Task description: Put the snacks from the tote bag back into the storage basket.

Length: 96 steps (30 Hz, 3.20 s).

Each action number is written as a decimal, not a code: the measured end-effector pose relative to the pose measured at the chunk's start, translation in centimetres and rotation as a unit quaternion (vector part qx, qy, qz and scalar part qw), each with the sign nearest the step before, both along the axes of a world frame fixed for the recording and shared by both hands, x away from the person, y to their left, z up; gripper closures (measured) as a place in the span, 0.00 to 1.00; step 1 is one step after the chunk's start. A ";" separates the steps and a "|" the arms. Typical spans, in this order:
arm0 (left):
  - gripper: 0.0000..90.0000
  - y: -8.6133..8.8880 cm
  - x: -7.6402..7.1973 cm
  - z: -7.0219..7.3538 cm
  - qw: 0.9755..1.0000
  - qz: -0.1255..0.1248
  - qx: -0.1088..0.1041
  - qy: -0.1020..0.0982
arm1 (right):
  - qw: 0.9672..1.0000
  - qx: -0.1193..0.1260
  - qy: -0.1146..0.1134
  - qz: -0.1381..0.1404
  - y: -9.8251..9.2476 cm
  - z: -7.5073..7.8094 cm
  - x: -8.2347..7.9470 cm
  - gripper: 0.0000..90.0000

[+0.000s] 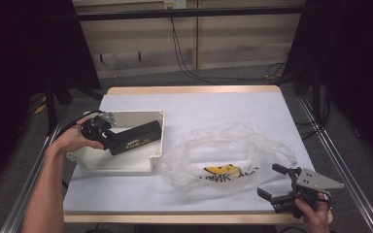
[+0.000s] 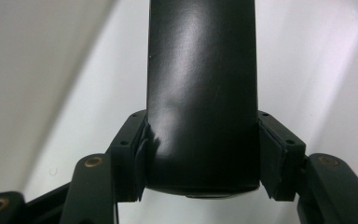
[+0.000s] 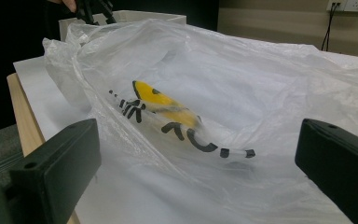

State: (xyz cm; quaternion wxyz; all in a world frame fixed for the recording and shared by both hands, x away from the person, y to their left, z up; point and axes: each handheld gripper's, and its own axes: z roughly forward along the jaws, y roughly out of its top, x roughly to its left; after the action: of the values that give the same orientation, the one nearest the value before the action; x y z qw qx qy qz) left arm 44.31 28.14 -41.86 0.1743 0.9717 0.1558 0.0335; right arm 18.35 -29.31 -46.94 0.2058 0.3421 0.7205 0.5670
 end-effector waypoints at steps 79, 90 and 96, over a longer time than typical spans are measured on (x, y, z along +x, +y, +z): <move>0.44 0.6 -1.5 2.3 0.972 0.192 -0.099 -0.089 | 1.000 -0.008 0.002 0.004 -0.1 -0.1 0.2 0.00; 0.83 0.0 -5.1 2.3 0.963 0.203 -0.144 -0.101 | 1.000 -0.010 0.001 0.005 0.0 0.0 0.1 0.00; 0.98 0.0 -6.5 0.8 0.960 0.213 -0.152 -0.097 | 1.000 -0.009 0.001 0.006 0.1 0.0 0.0 0.00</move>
State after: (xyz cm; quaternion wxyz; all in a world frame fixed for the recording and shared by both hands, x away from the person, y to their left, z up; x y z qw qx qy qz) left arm 37.79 28.14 -41.09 0.3227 0.8702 0.3449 0.1400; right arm 18.39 -29.26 -46.93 0.2046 0.3364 0.7280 0.5612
